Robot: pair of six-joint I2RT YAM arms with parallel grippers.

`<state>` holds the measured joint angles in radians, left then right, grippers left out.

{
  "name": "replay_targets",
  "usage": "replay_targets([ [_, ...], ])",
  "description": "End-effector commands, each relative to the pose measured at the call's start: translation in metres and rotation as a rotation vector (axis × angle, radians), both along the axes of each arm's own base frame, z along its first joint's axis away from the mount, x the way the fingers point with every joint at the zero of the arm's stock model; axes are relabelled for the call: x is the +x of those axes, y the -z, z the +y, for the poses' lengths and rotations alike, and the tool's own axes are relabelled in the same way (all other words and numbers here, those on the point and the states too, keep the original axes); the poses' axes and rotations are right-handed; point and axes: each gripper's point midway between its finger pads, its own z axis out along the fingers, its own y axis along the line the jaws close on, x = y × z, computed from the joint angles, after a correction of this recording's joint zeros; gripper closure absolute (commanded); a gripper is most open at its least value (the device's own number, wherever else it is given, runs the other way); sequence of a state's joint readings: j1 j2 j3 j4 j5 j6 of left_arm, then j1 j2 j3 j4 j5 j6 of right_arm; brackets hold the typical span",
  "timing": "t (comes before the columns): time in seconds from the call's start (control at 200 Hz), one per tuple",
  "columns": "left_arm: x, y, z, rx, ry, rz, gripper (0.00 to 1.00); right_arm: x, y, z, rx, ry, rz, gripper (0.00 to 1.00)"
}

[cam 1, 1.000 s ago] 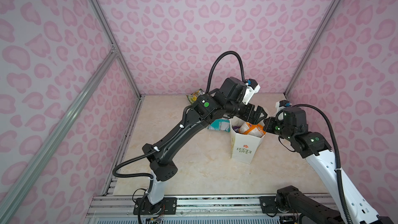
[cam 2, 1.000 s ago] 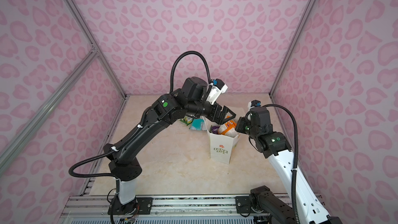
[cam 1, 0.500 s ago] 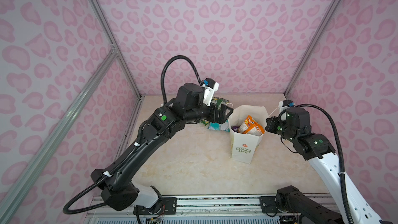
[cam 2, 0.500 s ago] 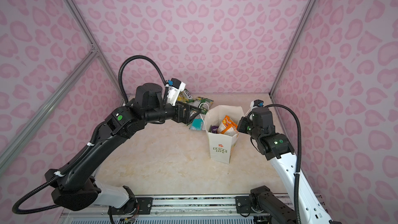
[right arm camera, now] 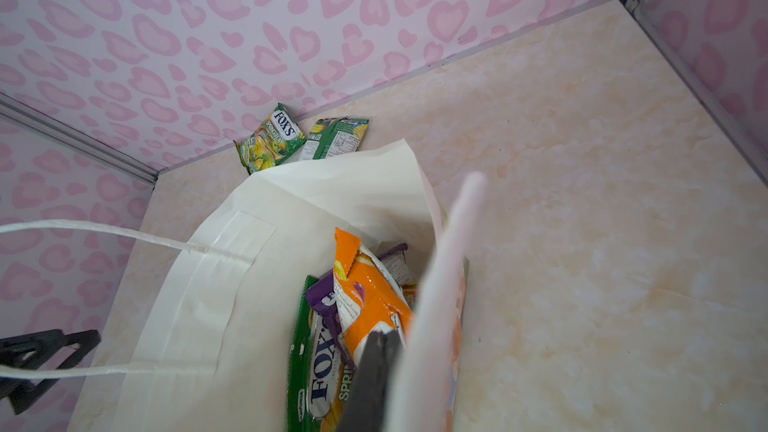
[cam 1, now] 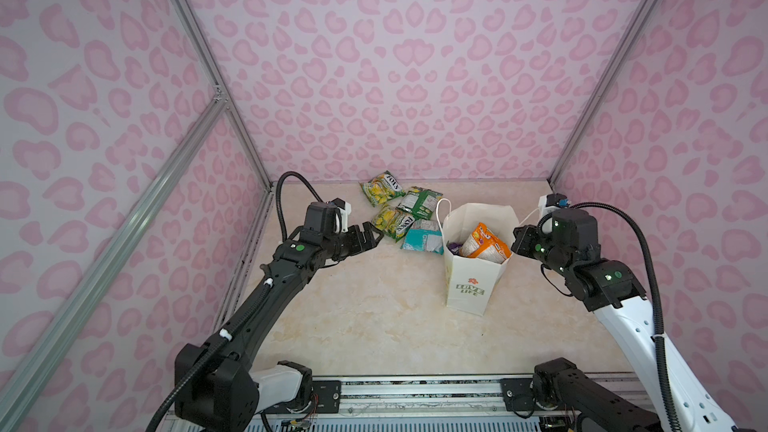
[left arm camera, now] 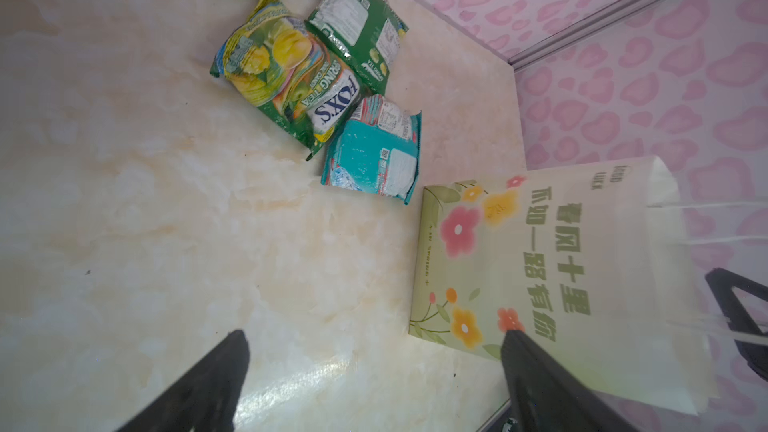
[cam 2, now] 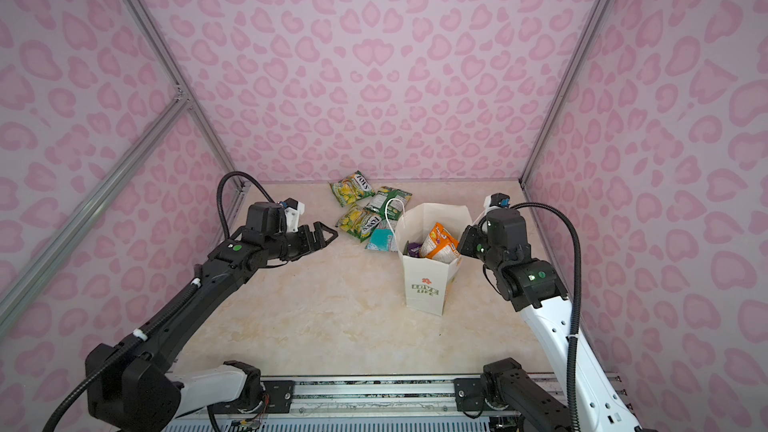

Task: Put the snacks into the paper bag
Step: 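Withdraw the left gripper from the paper bag toward the snack pile, then lower the left gripper onto the green apple tea bag and grasp it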

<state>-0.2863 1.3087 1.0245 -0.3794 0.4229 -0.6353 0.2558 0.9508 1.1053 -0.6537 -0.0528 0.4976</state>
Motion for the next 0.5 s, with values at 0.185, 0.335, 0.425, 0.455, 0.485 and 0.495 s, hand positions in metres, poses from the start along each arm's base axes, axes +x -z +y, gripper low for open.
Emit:
replay_targets([
  [0.185, 0.067, 0.070, 0.001, -0.099, -0.062, 0.074, 0.00, -0.004, 0.001, -0.005, -0.001, 0.018, -0.018, 1.00],
  [0.335, 0.104, 0.103, -0.003, -0.097, -0.080, 0.092, 0.00, -0.006, 0.003, -0.005, 0.008, 0.013, -0.017, 1.00],
  [0.425, 0.124, 0.121, -0.003, -0.095, -0.093, 0.101, 0.00, -0.006, 0.001, -0.003, 0.015, 0.003, -0.020, 1.00],
  [0.455, 0.130, 0.126, -0.003, -0.096, -0.094, 0.098, 0.00, -0.006, 0.002, -0.002, 0.015, 0.001, -0.020, 1.00],
  [0.485, 0.136, 0.130, -0.003, -0.092, -0.097, 0.096, 0.00, -0.007, 0.001, -0.003, 0.014, 0.001, -0.020, 1.00],
  [0.495, 0.137, 0.133, -0.002, -0.091, -0.099, 0.100, 0.00, -0.007, 0.002, -0.003, 0.014, 0.001, -0.020, 1.00],
])
